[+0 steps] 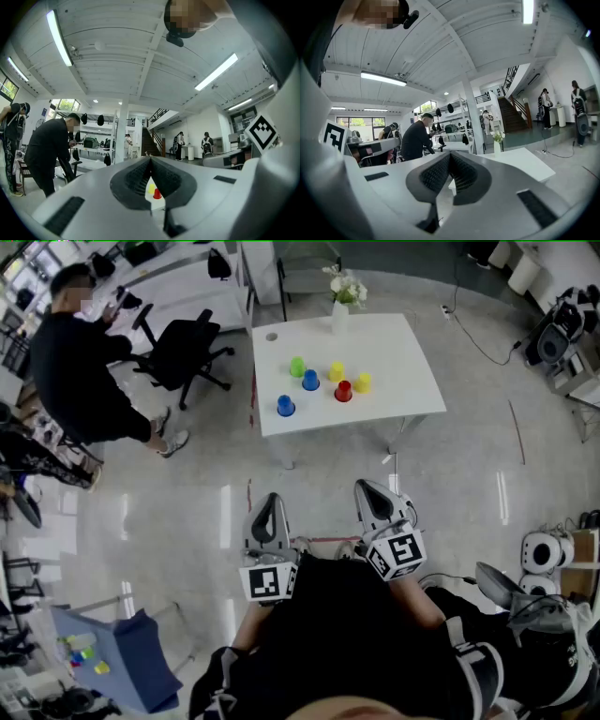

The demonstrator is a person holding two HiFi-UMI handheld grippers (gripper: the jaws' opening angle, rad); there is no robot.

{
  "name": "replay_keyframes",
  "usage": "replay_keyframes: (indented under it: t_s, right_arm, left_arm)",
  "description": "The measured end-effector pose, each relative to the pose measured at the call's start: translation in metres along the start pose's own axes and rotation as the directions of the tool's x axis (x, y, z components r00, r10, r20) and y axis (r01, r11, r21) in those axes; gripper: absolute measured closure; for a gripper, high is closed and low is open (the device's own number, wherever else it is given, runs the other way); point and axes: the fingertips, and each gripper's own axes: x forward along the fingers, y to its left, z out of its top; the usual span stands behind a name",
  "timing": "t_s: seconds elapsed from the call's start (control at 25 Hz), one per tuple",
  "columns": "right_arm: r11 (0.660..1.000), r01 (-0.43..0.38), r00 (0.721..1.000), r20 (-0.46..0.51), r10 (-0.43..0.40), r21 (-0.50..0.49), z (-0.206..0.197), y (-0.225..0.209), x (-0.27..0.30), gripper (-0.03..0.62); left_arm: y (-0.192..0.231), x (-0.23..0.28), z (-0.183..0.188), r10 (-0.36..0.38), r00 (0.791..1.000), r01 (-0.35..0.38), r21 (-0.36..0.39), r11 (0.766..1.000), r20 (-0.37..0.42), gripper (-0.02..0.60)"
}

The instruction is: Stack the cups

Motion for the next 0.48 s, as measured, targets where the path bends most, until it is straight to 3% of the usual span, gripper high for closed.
replay_keyframes:
  t_s: [0.24,0.28,0.36,0.48]
  right_arm:
    - [1.0,-0.018,1.0,0.011,0.018,0.011,0.002,0.006,0.004,0.563]
    - [1.0,-0.022,1.0,0.012,0.022,0.008,0.001,0.008,0.006,0.542]
    - [1.0,-0.029,1.0,0.011,0.029,0.004,0.001,0.011,0.01,0.409]
    - [1.0,-0.024,1.0,0.004,0.024,-0.002,-0.001,0.015,0.014,0.404]
  left_arm:
    - [0.005,-0.003,0.001,0.002,1.0,-0.002,-0.009,1.0,0.002,0.561]
    - [0.006,-0.003,0.001,0.002,1.0,-0.002,-0.012,1.0,0.002,0.561]
    - [0.009,-0.003,0.0,0.0,1.0,0.0,-0.014,1.0,0.003,0.561]
    - [0.015,-0.005,-0.002,-0.004,1.0,0.005,-0.017,1.0,0.002,0.561]
